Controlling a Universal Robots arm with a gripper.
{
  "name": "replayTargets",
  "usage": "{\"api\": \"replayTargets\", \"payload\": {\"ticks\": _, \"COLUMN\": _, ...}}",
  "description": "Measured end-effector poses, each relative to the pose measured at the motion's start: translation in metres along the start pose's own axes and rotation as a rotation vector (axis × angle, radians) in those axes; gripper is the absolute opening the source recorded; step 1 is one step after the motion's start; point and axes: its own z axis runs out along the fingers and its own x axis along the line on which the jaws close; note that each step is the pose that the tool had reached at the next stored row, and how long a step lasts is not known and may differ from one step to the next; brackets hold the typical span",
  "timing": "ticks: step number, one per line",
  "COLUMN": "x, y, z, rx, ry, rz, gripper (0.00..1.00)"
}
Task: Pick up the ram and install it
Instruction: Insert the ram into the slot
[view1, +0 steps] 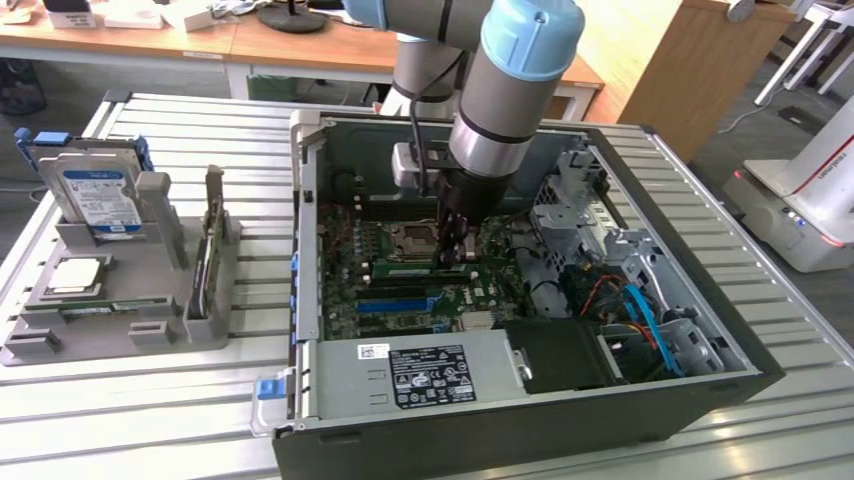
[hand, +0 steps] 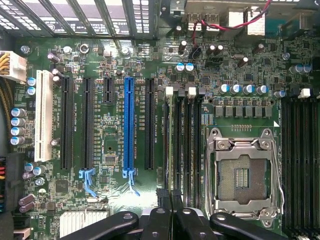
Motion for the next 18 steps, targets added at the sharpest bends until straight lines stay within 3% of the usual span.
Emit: {"api": "replayTargets", "payload": {"ticks": 18, "x": -0.0004, "y": -0.0001, "z": 0.0020, "rx": 0.0001, "ry": -0.0002, "rz": 0.000, "gripper": 0.12}}
